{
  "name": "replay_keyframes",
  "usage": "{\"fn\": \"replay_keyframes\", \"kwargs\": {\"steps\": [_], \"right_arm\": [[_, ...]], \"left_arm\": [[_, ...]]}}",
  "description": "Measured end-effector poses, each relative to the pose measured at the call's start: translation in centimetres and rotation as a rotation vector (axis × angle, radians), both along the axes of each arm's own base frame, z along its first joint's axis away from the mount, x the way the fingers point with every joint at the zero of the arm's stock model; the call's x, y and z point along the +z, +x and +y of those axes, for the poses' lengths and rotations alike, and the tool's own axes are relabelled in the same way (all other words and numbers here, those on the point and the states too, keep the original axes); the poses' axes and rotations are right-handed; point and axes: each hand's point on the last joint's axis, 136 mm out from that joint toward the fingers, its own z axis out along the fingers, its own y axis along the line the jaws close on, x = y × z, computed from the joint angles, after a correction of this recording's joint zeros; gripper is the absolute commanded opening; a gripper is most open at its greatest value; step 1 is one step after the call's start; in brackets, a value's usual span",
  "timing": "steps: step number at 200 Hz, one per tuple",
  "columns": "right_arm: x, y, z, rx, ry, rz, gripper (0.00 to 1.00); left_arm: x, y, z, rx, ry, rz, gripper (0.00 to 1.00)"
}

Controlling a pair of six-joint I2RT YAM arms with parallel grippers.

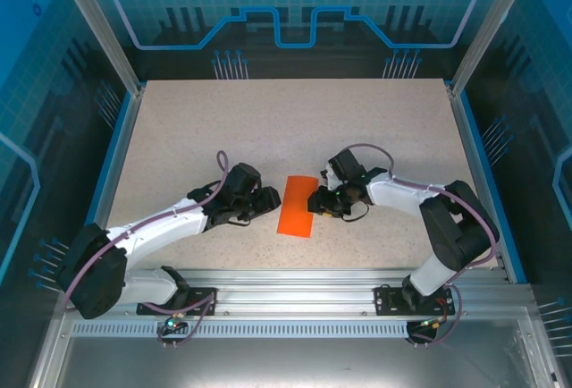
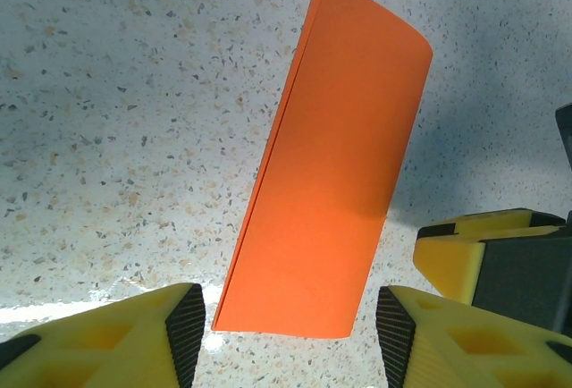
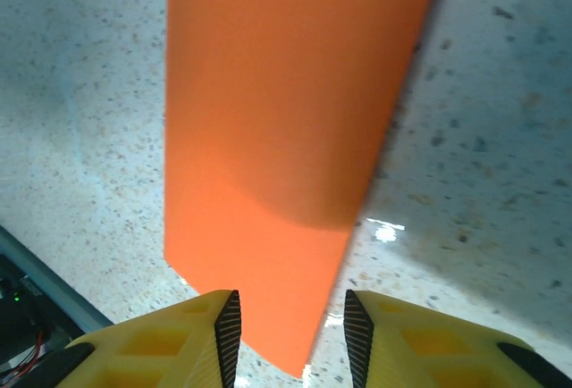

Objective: Fold a paper plane with a square sheet of paper (pick it up from the middle)
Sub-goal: Place the paper at the center of the table, then fold the triangle a second time at the center of the table.

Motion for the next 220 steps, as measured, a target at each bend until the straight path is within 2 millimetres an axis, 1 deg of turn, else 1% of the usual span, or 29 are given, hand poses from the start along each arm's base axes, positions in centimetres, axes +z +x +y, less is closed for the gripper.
{"fn": "replay_keyframes", "kwargs": {"steps": [13, 44, 75, 117, 148, 220], "right_arm": [[-0.2, 0.2, 0.4, 0.003, 0.015, -0.001, 0.38], [-1.5, 0.6, 1.0, 0.002, 0.024, 0.026, 0.38], [-2.3, 0.6, 1.1, 0.001, 0.022, 0.042, 0.37], [-2.3, 0.7, 1.0, -0.004, 0.026, 0.039, 0.37], [-2.4, 0.8, 0.7, -0.011, 0.041, 0.045, 0.36], [-2.5, 0.7, 0.7, -0.011, 0.065, 0.044, 0.35]], "left_arm": [[-0.4, 0.0, 0.0, -0.001, 0.006, 0.01, 0.57], [-1.4, -0.2, -0.2, -0.01, 0.015, 0.044, 0.57], [-1.8, -0.2, -0.3, -0.012, 0.012, 0.054, 0.58], [-2.1, -0.2, -0.4, -0.021, 0.009, 0.065, 0.59], [-2.8, -0.4, -0.6, -0.031, 0.011, 0.091, 0.61], [-4.2, -1.2, -1.7, -0.077, -0.024, 0.162, 0.6]]}}
